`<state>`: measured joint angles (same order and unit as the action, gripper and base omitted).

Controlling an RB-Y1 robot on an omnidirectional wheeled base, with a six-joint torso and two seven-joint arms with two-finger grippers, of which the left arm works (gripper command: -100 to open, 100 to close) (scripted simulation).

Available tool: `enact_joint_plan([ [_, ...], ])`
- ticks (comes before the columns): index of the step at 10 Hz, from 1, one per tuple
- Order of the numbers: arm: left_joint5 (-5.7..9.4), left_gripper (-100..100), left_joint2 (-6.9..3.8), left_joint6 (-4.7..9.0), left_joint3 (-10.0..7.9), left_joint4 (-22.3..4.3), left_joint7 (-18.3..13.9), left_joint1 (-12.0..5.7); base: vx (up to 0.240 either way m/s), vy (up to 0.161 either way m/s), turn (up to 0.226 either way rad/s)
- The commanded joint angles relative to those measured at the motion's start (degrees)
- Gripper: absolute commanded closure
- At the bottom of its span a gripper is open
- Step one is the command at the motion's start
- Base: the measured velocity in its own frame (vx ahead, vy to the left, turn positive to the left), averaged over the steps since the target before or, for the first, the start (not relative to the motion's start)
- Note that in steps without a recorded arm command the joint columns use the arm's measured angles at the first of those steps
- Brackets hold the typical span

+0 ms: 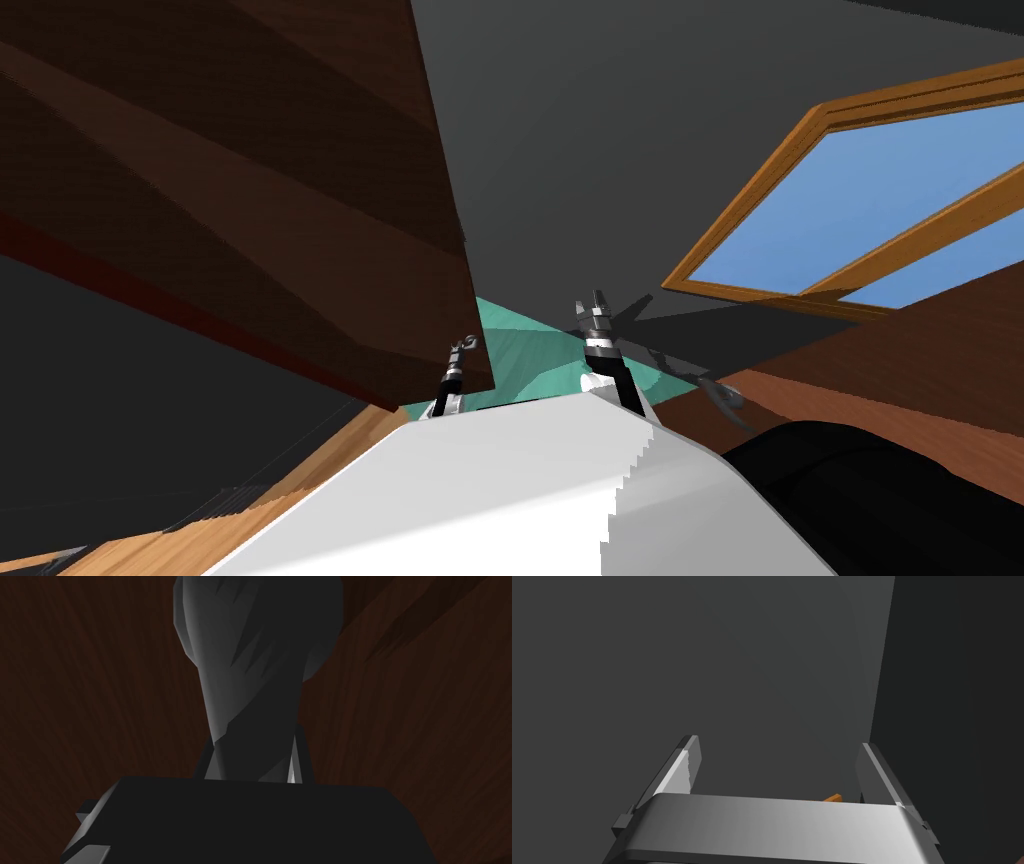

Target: Push the door open

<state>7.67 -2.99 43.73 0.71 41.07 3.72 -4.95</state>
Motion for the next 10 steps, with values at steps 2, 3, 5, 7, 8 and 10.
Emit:
enact_joint_plan([
  [2,0.74,100,0.03,0.16,-1.42,0.10,0.51,-0.35,0.164,-0.094,0.055],
  [3,0.89,100,0.10,0.17,-1.70,0.08,0.61,-0.37,0.158,-0.071,0.044],
  [5,1.40,100,0.48,0.20,-2.68,0.00,0.95,-0.42,0.172,-0.073,0.051],
  [7,1.62,100,0.21,0.03,-3.20,-0.06,1.03,-0.18,0.114,-0.054,0.047],
  [8,2.22,100,-0.33,0.17,-4.28,-0.06,1.35,-0.25,0.146,-0.032,0.042],
  [10,2.66,100,-0.56,0.22,-5.05,-0.09,1.63,-0.24,0.169,-0.080,0.055],
])
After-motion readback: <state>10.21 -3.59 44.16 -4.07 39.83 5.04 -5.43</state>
